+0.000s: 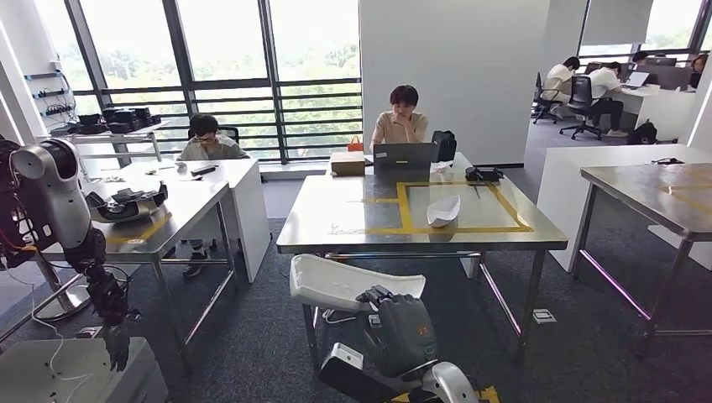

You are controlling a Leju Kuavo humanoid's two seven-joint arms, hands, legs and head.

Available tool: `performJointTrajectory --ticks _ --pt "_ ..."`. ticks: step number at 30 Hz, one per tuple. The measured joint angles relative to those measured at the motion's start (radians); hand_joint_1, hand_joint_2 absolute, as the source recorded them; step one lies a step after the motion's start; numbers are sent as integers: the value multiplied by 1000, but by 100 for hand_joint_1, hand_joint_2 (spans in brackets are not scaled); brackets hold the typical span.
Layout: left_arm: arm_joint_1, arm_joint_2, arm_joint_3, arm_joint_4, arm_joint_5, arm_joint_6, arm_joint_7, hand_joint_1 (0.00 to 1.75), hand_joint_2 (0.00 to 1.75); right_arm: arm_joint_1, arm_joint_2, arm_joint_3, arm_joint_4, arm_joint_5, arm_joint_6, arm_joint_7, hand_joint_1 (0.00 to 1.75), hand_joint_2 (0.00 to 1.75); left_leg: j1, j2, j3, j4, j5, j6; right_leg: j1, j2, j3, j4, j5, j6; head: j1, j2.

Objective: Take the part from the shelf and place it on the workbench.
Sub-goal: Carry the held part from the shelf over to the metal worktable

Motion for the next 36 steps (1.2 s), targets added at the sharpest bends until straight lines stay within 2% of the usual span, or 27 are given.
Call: performJointTrajectory --ticks 1,2,3,4,6,7,8,10,11,13,15,16,17,18,19,21,22,23,25,27,28,30,31,32,33,35,36 --pt "2 0 0 0 0 0 0 0 175 1 0 0 0 0 0 0 175 175 -1 0 -30 12 -31 3 3 3 11 0 -10 -2 0 0" --pt "4 0 0 0 0 0 1 0 175 2 1 0 0 0 0 0 175 175 -4 0 -47 -3 -44 8 5 5 24 0 -22 -3 -1 0" --pt "6 1 0 0 0 0 1 0 175 2 1 0 0 0 0 0 175 175 -8 0 -51 -42 -28 15 9 6 39 -1 -34 -4 -1 0" --pt "7 2 0 0 0 0 1 0 175 2 1 0 0 0 0 0 175 175 -13 0 -47 -101 21 25 11 7 52 -2 -46 -5 -2 0" --pt "9 4 0 0 0 0 1 0 175 2 3 0 2 0 0 0 175 175 -28 -2 -34 -220 143 44 18 8 75 -2 -70 -1 -3 0" --pt "9 5 0 0 0 0 1 0 175 2 4 0 2 0 1 0 175 175 -32 -4 -26 -258 183 49 20 9 83 -5 -82 2 -5 0" --pt "10 5 0 0 0 0 1 0 175 2 5 -1 3 0 1 0 175 175 -34 -7 -20 -277 200 51 24 11 91 -1 -86 7 -6 0" --pt "9 3 0 0 0 0 1 0 175 -1 7 -2 3 0 1 1 175 175 -29 -9 3 -286 202 57 26 13 93 23 -80 14 -7 0" --pt "9 3 0 0 0 1 1 0 175 -2 7 -3 3 0 0 0 175 175 -27 -9 16 -288 199 62 26 13 78 61 -69 20 -7 0" --pt "6 2 0 0 0 1 0 0 175 -3 7 -3 3 0 0 0 175 175 -23 -8 41 -290 184 70 23 10 10 168 -73 31 -7 0" --pt "6 2 0 -1 0 2 0 0 175 0 7 -4 4 0 0 0 175 175 -22 -9 62 -289 164 73 18 8 -72 261 -128 41 -7 0" --pt "6 2 0 0 0 2 0 0 175 2 7 -4 5 -1 1 1 175 175 -21 -10 73 -289 153 72 15 7 -101 275 -161 44 -7 0" --pt "7 2 0 0 0 2 -1 0 175 3 7 -4 6 -1 1 1 175 175 -21 -11 87 -289 142 71 13 5 -117 264 -179 45 -7 0" --pt "8 1 0 0 1 2 -1 0 175 3 7 -5 6 -1 2 1 175 175 -20 -12 102 -288 130 69 12 4 -120 226 -170 45 -7 0" --pt "8 1 0 0 2 2 -1 0 175 3 7 -5 7 -2 2 1 175 175 -20 -13 118 -288 117 66 11 4 -113 167 -129 44 -7 0" --pt "8 1 0 0 5 2 -2 0 175 4 5 -6 9 -6 5 3 175 175 -21 -16 142 -283 91 57 13 2 -94 46 2 37 -7 0" --pt "7 1 1 0 7 2 -2 0 175 5 5 -7 11 -10 8 4 175 175 -22 -17 148 -281 80 51 15 2 -87 12 51 32 -8 0" --pt "6 1 1 1 10 2 -3 0 175 5 5 -8 13 -16 12 7 175 175 -22 -18 152 -278 73 45 17 3 -84 -4 76 25 -8 0" --pt "6 2 2 0 15 2 -6 0 175 3 8 -11 15 -31 16 11 175 175 -21 -17 153 -272 68 34 17 5 -73 -7 72 10 -9 0" --pt "5 2 4 0 19 1 -9 0 175 -1 12 -13 16 -46 17 12 175 175 -20 -11 130 -224 64 23 13 5 -56 -14 64 -3 -10 0" --pt "5 1 5 0 19 1 -10 0 175 -2 14 -13 17 -52 17 13 175 175 -19 -8 102 -176 51 18 10 5 -47 -17 59 -7 -11 0" --pt "5 0 8 0 20 1 -11 0 175 -3 15 -14 20 -58 20 13 175 175 -14 -3 28 -60 4 7 10 5 -34 -17 46 -11 -11 0" --pt "6 0 10 0 21 1 -11 0 175 -2 15 -14 23 -60 21 13 175 175 -12 -2 -4 -21 -12 4 10 6 -27 -17 40 -11 -11 0" --pt "8 1 11 0 21 1 -11 0 175 -1 15 -14 25 -60 22 14 175 175 -11 -1 -23 -10 -9 2 10 8 -20 -16 33 -10 -11 0" --pt "8 1 12 0 21 1 -12 0 175 -1 15 -14 26 -61 23 14 175 175 -10 0 -25 -35 18 2 9 10 -13 -15 27 -8 -11 0" --pt "9 2 15 0 23 1 -13 0 175 -1 16 -14 27 -61 23 14 175 175 -9 -2 9 -162 114 4 8 14 3 -13 13 -2 -12 0" --pt "8 3 17 0 24 1 -13 0 175 -1 17 -14 28 -61 23 13 175 175 -10 -4 26 -224 142 6 8 16 7 -11 8 2 -12 0"
